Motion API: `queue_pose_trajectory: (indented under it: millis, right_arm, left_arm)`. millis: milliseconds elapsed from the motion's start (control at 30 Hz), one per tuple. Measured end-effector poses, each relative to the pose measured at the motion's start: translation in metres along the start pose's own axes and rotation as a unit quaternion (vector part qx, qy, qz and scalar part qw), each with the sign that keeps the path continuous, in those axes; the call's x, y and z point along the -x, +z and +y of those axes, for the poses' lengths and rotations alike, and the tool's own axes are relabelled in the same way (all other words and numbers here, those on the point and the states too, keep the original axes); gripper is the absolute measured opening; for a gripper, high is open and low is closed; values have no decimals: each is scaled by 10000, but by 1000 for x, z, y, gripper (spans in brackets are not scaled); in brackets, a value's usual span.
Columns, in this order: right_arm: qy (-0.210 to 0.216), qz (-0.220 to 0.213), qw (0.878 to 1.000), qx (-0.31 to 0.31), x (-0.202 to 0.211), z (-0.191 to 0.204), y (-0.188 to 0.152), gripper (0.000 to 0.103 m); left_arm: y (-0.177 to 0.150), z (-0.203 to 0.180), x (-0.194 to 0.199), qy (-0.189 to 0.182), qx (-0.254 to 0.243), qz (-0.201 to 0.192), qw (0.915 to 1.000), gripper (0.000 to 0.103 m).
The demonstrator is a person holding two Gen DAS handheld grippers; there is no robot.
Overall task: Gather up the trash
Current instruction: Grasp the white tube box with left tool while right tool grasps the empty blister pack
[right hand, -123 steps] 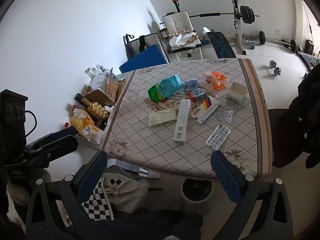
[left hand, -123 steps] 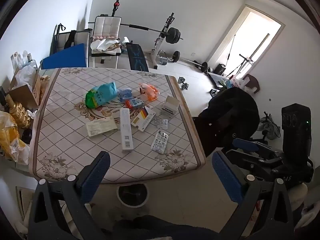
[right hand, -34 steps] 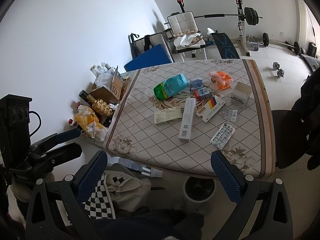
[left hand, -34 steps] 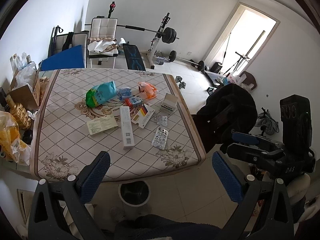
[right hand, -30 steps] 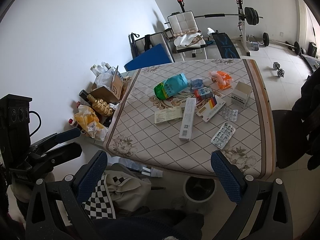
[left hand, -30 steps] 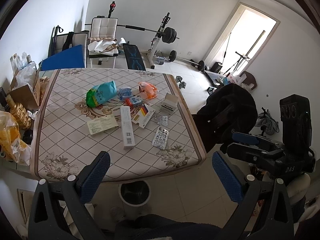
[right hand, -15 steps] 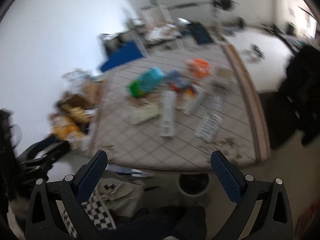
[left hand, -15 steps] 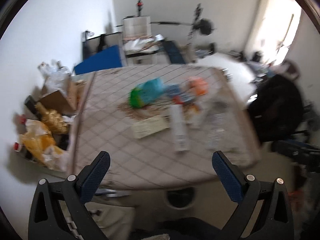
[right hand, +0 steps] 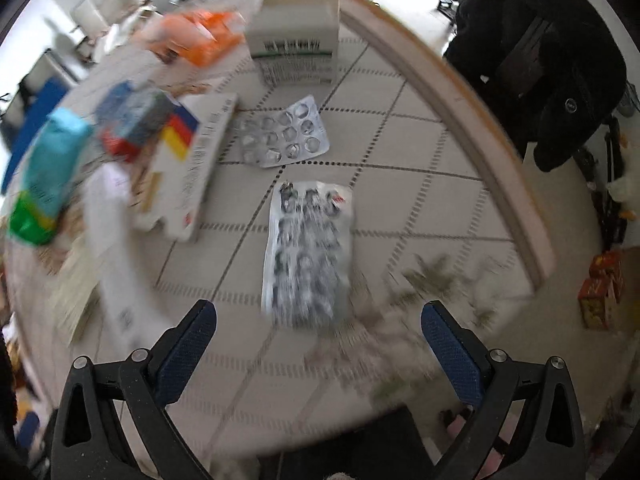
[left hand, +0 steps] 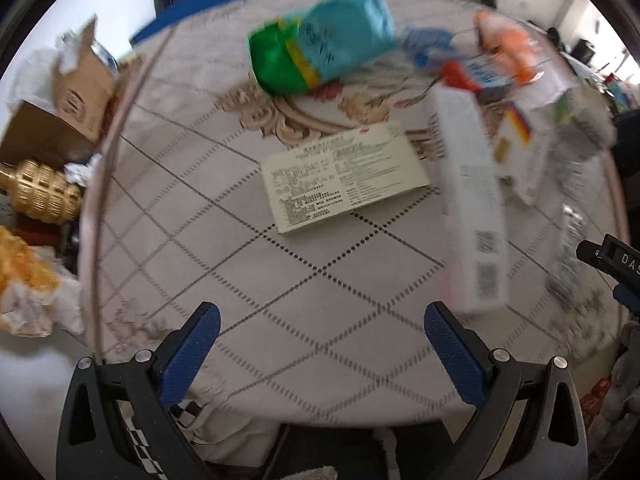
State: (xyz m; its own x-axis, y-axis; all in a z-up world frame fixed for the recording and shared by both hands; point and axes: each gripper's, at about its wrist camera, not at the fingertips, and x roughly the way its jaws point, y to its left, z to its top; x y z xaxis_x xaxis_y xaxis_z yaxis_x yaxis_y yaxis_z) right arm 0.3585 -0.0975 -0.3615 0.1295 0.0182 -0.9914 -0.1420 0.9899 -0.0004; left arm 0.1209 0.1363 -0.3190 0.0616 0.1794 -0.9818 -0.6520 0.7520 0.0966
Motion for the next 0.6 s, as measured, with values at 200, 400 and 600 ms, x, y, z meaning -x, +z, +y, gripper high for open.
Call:
queue_pose_trajectory:
  millis: [200,400,600]
  right_arm:
    - [-52,357,9993,100,-53,5,14,103]
    - [107,439,9939,1004,-46,-11,9,76]
    - [186,312,9817,1870,-39,-58,27,67]
  left_arm:
    - [23,-18,-27,-126,398,325,9986,103]
    - [45,-75,-22,-454,472,444,9969,103]
    - [71,-131,-40,-298,116,699,9970,97]
